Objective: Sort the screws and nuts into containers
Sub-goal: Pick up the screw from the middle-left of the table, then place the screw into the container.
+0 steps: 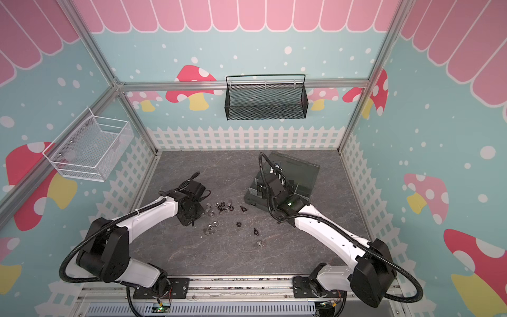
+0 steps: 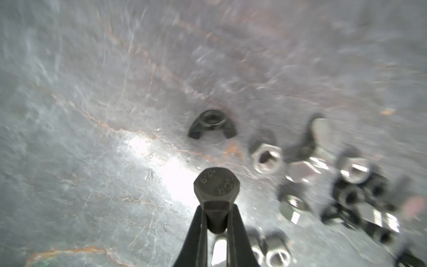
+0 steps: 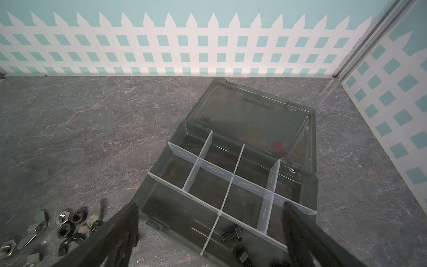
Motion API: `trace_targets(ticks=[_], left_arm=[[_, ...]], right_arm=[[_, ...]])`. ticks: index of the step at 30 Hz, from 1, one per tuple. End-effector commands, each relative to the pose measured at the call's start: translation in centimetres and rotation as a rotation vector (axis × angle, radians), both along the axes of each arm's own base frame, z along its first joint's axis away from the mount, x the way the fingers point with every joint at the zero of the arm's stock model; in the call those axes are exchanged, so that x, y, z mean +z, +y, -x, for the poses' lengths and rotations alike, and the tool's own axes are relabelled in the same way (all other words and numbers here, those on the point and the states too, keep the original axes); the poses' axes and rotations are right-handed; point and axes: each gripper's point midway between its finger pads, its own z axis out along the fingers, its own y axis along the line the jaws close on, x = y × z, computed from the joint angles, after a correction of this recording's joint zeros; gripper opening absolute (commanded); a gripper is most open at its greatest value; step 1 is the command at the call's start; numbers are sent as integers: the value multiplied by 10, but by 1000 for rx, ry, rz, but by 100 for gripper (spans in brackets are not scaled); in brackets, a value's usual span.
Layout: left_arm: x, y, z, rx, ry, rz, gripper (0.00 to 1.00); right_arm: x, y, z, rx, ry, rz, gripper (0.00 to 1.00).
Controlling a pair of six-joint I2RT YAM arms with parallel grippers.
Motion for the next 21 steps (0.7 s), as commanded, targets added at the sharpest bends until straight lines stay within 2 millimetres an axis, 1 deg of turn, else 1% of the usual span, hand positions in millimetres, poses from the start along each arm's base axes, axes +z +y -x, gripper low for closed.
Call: trace_targets(ticks=[1,4,5,7,9,12,17,20,21], left_arm=[[36,-10,-21,-94,-119,-54,0],[62,-40,-40,-220,-214,-39,0],[70,-54,-46,-269,-248,-28,0],[82,-85,-57,-376,-303,9,0],[91,-124,-65,-505,-351,45,0],[98,-178,-70,-687,-385,89,0],[108,-270,-64,-976,-436,194,0],[108,-315,-55,-1132,-442,229,0],[107,-325,-53,-1167,-440,235,0]], right_arm=[[0,-15,3,-62,0,-19,97],[-3,-24,3,-75,17,-39,97],[-4,-30,3,-86,22,-48,97],[-6,-44,3,-119,33,-67,97],[-9,-63,4,-156,52,-102,97],[-17,-93,7,-201,79,-165,97],[-34,-144,17,-292,117,-246,97],[-46,-171,24,-352,140,-275,97],[-49,-176,26,-362,150,-283,97]])
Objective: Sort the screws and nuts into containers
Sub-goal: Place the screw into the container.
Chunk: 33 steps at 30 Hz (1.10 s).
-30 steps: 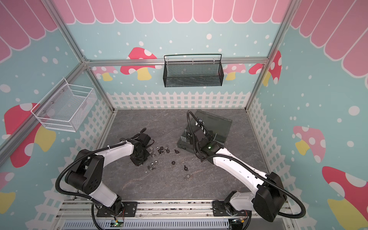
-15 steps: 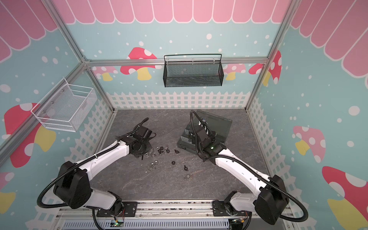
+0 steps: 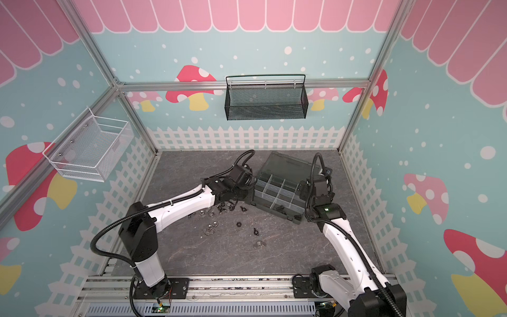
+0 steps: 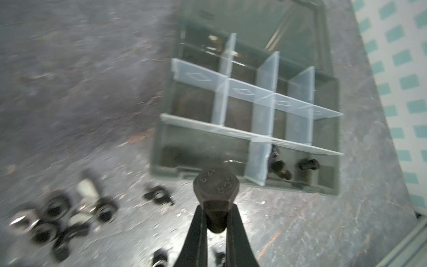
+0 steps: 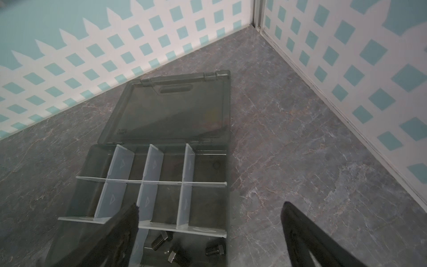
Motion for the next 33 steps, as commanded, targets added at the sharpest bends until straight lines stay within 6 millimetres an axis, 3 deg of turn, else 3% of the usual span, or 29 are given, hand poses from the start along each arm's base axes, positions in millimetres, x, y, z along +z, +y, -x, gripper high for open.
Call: trace_targets(ticks=[1,5,10,24,30,33], left_arm=[[15,-52,14,-233,-53,44,0],[0,-86,32,-373,-22,21,0],[-20,-107,46,-455,16,-17,0],[-69,-119,36,-422,79,-83,2],[-75,-120,30,-388,84,-88,6],[-75,-123,29,-382,84,-82,13]], right_arm=[[-17,-10,11,-3,49,-74,97],[-18,-23,17,-33,54,-60,97],[-11,-29,20,-54,40,-40,97],[-9,-29,21,-54,25,-37,97],[-10,-27,20,-44,25,-42,97],[-12,-26,20,-35,30,-45,97]])
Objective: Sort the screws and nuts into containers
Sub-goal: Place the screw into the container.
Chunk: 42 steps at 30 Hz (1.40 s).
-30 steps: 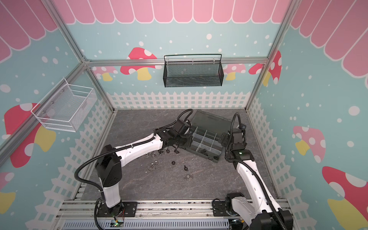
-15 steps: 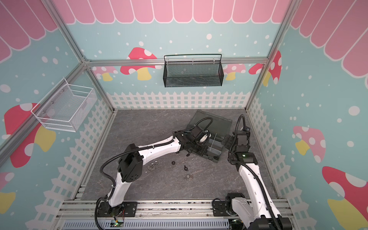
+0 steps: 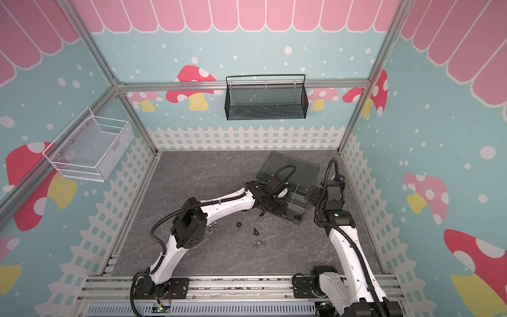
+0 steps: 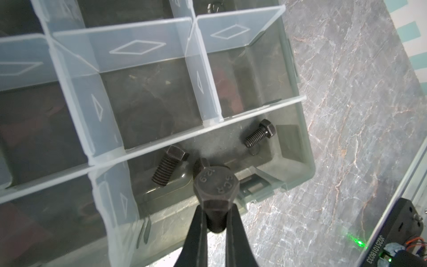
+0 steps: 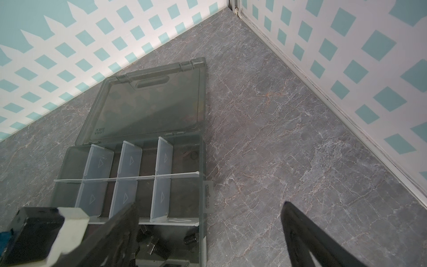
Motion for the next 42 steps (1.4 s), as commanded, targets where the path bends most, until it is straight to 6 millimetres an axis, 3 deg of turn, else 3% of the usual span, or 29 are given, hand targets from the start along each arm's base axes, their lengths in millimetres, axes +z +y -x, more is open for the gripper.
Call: trace_targets(ticks=[1,6,11,18,21,24,27,29,37,42], left_arm=[[3,-5,-8,21,-16,6,16],[7,-6,-11,38,-26,10,32],[23,-1,-12,63,-47,21,39],[57,27,-19,171,-122,60,48],[65,57,-20,276,-137,65,54],[70,98,-20,410,-177,70,67],[76,144,-17,550,-222,55,83],[78,176,-15,645,-245,52,100],[83,278,-8,954,-304,94,100],[83,322,3,1073,-335,110,100]], right_arm=[[-3,1,1,10,-2,-3,97],[-3,2,0,27,2,5,97],[-3,3,0,38,1,9,97],[-2,12,-2,93,-9,1,97],[2,17,-5,131,-27,-4,97],[2,24,-5,170,-35,-11,97],[-1,33,-5,218,-36,-29,97],[-6,41,-5,244,-22,-40,97],[-22,97,-4,367,57,-6,97],[-35,133,7,443,132,-12,97]])
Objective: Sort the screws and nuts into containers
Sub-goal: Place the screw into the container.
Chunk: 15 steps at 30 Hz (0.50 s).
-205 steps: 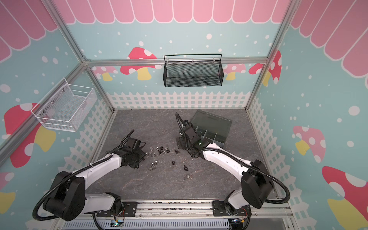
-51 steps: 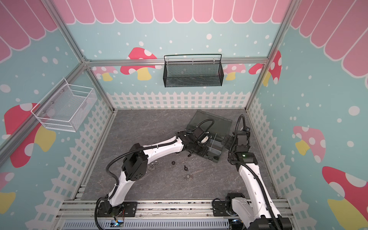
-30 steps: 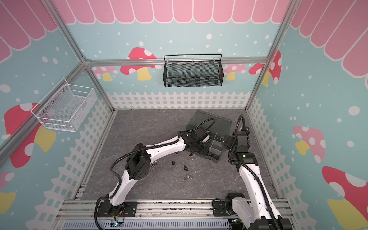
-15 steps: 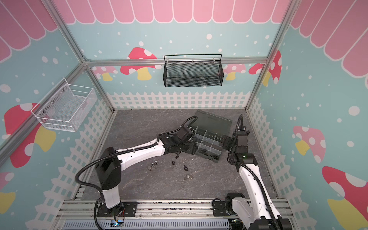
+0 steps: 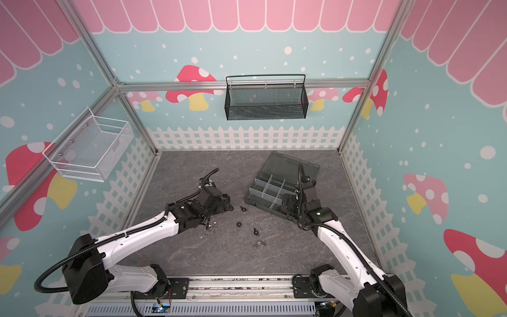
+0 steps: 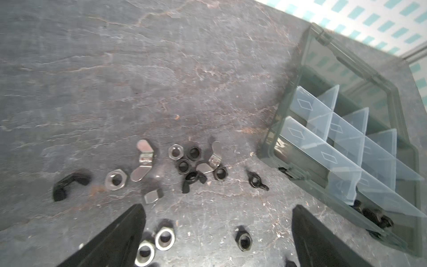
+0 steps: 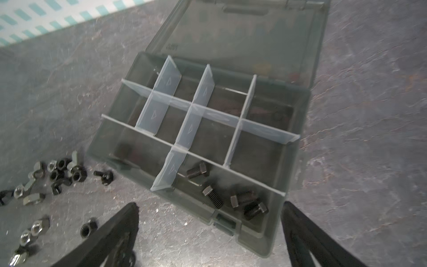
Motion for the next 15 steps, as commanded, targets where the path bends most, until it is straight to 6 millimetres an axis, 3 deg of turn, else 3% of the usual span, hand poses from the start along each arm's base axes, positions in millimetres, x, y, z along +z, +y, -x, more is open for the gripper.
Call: trace_targets(ticks=[1,8,15], left_arm=[[7,29,-1,140,-60,47,100],[-9,72,14,258,-38,108,100],[-16,93,21,332,-46,151,100]], right_arm=[[3,13,7,-6,22,6,97],[-23,45,49,71,142,20,97],[-57,75,86,147,269,59,97]])
